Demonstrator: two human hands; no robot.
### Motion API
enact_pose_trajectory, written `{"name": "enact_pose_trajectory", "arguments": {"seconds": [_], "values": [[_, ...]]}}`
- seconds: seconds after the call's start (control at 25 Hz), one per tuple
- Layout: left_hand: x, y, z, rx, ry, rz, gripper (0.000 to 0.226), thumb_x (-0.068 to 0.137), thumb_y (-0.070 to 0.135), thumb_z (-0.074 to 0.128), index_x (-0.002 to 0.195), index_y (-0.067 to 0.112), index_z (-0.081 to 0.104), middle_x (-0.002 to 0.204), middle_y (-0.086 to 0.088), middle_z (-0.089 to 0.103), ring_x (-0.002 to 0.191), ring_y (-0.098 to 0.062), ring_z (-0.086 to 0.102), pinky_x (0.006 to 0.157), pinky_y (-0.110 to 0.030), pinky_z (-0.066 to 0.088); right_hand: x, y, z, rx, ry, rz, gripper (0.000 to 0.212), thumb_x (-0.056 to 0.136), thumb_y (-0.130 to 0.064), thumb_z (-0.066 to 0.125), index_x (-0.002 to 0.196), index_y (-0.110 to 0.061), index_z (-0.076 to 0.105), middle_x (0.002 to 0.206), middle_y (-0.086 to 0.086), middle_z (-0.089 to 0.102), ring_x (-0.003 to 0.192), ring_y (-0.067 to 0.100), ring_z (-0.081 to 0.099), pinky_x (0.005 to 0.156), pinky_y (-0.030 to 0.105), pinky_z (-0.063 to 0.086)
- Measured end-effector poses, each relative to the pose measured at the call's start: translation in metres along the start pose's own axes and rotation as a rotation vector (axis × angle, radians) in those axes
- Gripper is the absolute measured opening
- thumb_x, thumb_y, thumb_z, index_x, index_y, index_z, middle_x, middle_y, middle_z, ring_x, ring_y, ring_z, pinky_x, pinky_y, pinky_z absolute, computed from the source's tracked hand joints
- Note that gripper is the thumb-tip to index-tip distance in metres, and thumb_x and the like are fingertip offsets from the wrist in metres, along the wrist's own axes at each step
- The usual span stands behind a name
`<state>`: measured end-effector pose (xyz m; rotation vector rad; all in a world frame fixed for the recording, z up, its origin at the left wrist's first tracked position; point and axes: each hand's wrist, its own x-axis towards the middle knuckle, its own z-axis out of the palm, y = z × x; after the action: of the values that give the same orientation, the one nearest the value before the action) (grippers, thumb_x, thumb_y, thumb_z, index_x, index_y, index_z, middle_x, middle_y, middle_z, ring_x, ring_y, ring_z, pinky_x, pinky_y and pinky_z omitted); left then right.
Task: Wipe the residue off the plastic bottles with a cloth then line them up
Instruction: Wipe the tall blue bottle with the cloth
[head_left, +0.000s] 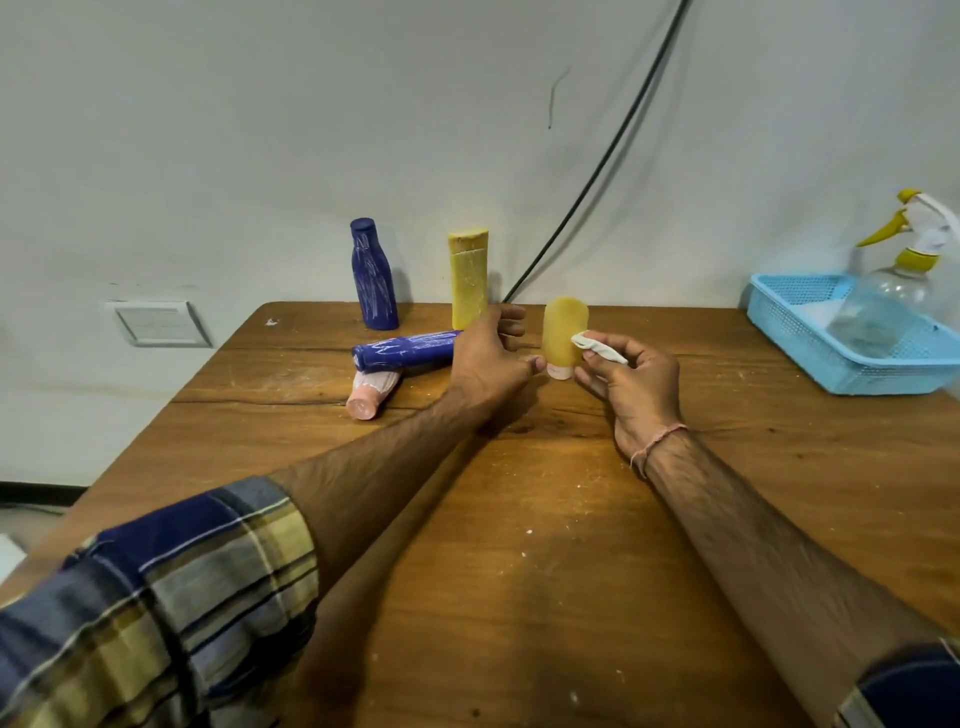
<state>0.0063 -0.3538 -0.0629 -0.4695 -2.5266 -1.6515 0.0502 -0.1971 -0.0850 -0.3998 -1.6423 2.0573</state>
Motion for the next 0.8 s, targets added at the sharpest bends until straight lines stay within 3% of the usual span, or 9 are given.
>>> {"name": "enact_pose_trajectory", "arguments": {"seconds": [0.12, 0.24, 0.32, 0.52, 0.6, 0.72, 0.8], "values": [[-0.015, -0.018, -0.059, 0.265, 0.148, 0.144, 0.041, 0.082, 0.018, 0.081, 0.117, 0.019, 0.059, 0.11, 0.004, 0.061, 0.103, -0.013, 0.058, 0.088, -0.028, 0.051, -0.009, 0.001, -0.006, -0.001, 0.002, 0.0, 0.023, 0.089, 0.007, 0.068, 0.092, -0.016, 0.074, 0.101, -0.001, 0.074, 0.096, 0.014, 0.072, 0.082, 0.031, 0.063], [-0.019, -0.043, -0.108, 0.492, 0.189, 0.034, 0.047, 0.082, 0.031, 0.079, 0.122, 0.024, 0.057, 0.125, 0.001, 0.059, 0.118, -0.017, 0.049, 0.098, -0.036, 0.04, -0.012, 0.003, -0.003, -0.047, 0.022, -0.034, 0.022, 0.089, 0.005, 0.07, 0.094, -0.017, 0.075, 0.104, 0.004, 0.074, 0.095, 0.015, 0.071, 0.083, 0.032, 0.062], [-0.014, -0.048, -0.12, 0.518, 0.166, -0.015, 0.052, 0.08, 0.036, 0.08, 0.125, 0.025, 0.057, 0.132, -0.001, 0.059, 0.122, -0.019, 0.049, 0.1, -0.039, 0.04, -0.013, 0.004, 0.004, -0.078, 0.045, -0.054, 0.022, 0.088, 0.003, 0.072, 0.096, -0.017, 0.075, 0.102, 0.003, 0.074, 0.094, 0.015, 0.071, 0.081, 0.03, 0.061], [0.005, -0.04, -0.123, 0.481, 0.028, -0.221, 0.066, 0.077, 0.025, 0.085, 0.135, 0.018, 0.054, 0.136, -0.009, 0.06, 0.117, -0.026, 0.061, 0.095, -0.043, 0.056, -0.012, 0.011, 0.01, -0.133, 0.093, -0.056, 0.023, 0.087, 0.001, 0.074, 0.097, -0.019, 0.077, 0.095, -0.004, 0.074, 0.095, 0.018, 0.071, 0.083, 0.035, 0.061], [0.006, -0.045, -0.122, 0.501, -0.004, -0.277, 0.068, 0.075, 0.029, 0.087, 0.135, 0.019, 0.054, 0.137, -0.01, 0.06, 0.119, -0.027, 0.059, 0.099, -0.047, 0.054, -0.012, 0.011, 0.01, -0.135, 0.104, -0.052, 0.022, 0.087, 0.0, 0.074, 0.099, -0.018, 0.077, 0.096, -0.004, 0.074, 0.096, 0.017, 0.071, 0.079, 0.032, 0.061], [0.005, -0.039, -0.102, 0.653, 0.006, -0.129, 0.074, 0.078, 0.043, 0.081, 0.142, 0.024, 0.047, 0.143, -0.007, 0.055, 0.134, -0.027, 0.046, 0.117, -0.052, 0.029, -0.01, 0.011, 0.01, -0.142, 0.119, -0.051, 0.021, 0.087, -0.002, 0.075, 0.104, -0.014, 0.077, 0.1, -0.004, 0.073, 0.099, 0.016, 0.071, 0.075, 0.028, 0.06], [0.003, -0.016, -0.074, 0.542, -0.024, 0.034, 0.066, 0.085, 0.039, 0.077, 0.142, 0.024, 0.047, 0.145, -0.004, 0.055, 0.136, -0.023, 0.047, 0.118, -0.049, 0.028, -0.009, 0.013, 0.01, -0.16, 0.131, -0.056, 0.021, 0.086, -0.003, 0.076, 0.102, -0.017, 0.078, 0.102, -0.003, 0.075, 0.099, 0.016, 0.071, 0.078, 0.031, 0.061]]}}
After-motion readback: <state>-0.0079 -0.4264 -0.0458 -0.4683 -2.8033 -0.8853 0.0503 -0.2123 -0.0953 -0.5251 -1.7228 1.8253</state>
